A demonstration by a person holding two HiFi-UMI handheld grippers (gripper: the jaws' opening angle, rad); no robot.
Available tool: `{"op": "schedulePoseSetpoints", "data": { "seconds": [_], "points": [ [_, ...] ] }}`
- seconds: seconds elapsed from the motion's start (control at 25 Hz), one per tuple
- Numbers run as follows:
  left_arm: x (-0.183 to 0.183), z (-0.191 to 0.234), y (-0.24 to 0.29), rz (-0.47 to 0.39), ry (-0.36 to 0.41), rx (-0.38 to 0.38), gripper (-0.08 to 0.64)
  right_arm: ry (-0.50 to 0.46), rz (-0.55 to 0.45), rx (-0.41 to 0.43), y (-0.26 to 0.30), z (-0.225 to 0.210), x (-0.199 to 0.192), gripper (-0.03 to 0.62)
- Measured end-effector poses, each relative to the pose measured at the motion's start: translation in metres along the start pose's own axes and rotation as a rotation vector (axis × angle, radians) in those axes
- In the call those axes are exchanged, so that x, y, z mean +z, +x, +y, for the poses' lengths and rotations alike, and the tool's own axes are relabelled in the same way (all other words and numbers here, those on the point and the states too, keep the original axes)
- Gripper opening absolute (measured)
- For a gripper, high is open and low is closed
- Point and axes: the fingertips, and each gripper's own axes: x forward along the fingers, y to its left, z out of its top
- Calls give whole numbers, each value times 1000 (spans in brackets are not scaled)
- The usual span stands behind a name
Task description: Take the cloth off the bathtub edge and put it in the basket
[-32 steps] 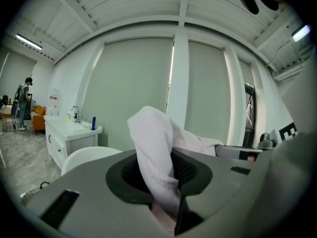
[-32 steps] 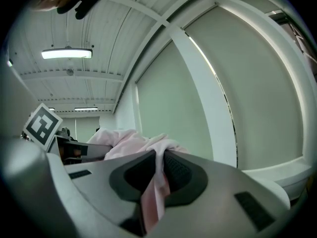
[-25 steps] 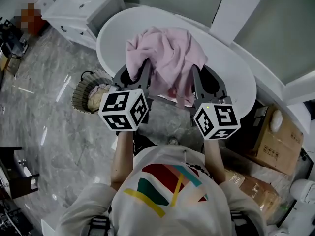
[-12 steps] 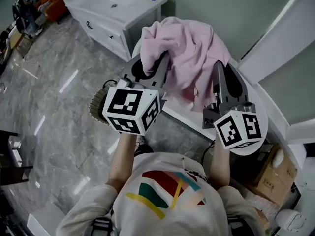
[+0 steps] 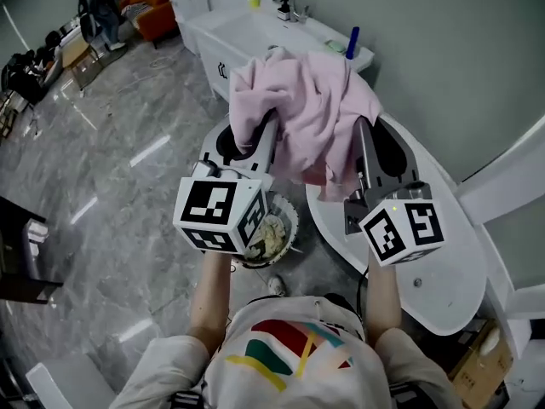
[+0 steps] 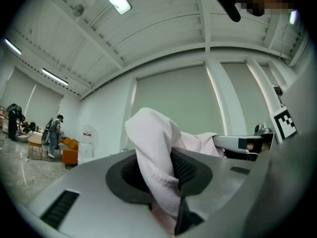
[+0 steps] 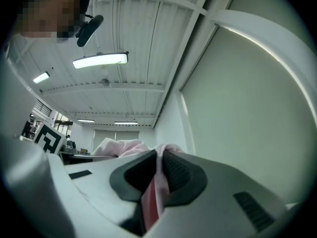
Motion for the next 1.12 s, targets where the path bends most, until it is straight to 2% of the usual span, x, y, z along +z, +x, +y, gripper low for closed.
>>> {"op": "schedulePoseSetpoints", "data": {
  "seconds": [0.28,0.4,0.56,0.72,0.88,1.12],
  "points": [
    [-5,117,-56,7,-32,264,114,-40,102,237,89,98,-37,51],
    [-11,140,-90,10,-55,352,114,-44,152,329,104,140,-56,51],
    [-18,160,-121,37,-14,475,114,-47,201,440,117,184,-82,51],
    [-19,172,-143,40,-25,565,114,-69,226,515,119,203,-96,51],
    [-15,183,-147,31,-22,636,114,-50,231,587,131,211,-99,51],
    [-19,183,-133,40,-21,668,114,-43,226,611,143,200,-101,51]
  ]
}}
